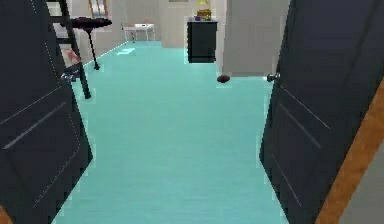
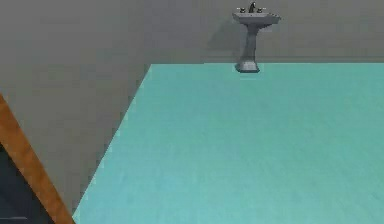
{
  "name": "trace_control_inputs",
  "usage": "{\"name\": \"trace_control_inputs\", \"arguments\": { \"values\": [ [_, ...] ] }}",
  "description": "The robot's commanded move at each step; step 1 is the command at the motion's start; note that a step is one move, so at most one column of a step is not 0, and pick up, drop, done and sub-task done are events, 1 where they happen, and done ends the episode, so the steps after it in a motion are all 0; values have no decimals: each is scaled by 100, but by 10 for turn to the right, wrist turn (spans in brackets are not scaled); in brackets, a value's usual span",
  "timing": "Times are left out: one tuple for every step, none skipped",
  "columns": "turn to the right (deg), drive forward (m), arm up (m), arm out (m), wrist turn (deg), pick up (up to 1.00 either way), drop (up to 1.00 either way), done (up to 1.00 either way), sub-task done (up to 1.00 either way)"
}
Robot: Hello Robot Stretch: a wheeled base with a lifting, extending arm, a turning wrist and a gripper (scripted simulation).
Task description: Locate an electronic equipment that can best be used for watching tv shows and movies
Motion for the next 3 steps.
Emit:
{"name": "trace_control_inputs", "arguments": {
  "values": [
    [0,100,0,0,0,0,0,0,0],
    [0,40,0,0,0,0,0,0,0],
    [180,0,0,0,0,0,0,0,0]
  ]
}}
